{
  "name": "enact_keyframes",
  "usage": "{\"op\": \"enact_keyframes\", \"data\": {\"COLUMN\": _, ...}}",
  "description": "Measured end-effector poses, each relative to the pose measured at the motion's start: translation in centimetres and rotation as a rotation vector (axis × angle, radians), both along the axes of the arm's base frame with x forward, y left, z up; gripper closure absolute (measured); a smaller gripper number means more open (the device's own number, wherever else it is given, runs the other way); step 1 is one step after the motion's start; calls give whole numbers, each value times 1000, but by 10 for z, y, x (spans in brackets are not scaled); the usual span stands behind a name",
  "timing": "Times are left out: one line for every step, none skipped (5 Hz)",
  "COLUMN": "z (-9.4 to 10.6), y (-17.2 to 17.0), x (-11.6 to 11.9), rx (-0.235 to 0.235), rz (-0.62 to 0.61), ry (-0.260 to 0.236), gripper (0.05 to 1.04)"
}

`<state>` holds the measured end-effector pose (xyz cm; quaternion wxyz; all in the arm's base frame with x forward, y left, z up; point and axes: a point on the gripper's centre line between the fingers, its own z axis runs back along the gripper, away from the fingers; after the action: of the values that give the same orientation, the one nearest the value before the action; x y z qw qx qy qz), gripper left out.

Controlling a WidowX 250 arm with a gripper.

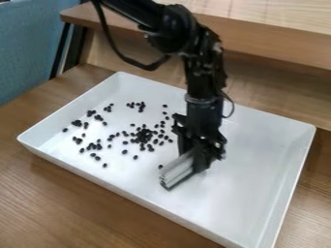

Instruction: Sweep into pile

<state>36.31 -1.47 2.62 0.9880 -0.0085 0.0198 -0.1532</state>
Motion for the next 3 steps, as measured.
{"op": "enact_keyframes", "data": {"z": -1, "y": 18, "x": 0, "rx": -32, "rz": -8, "ry": -16, "gripper": 681}}
{"op": "enact_keyframes", "data": {"z": 0, "y": 37, "x": 3, "rx": -33, "rz": 11, "ry": -27, "gripper": 682}}
{"op": "enact_keyframes", "data": {"z": 0, "y": 50, "x": 9, "rx": -15, "rz": 23, "ry": -32, "gripper": 682}}
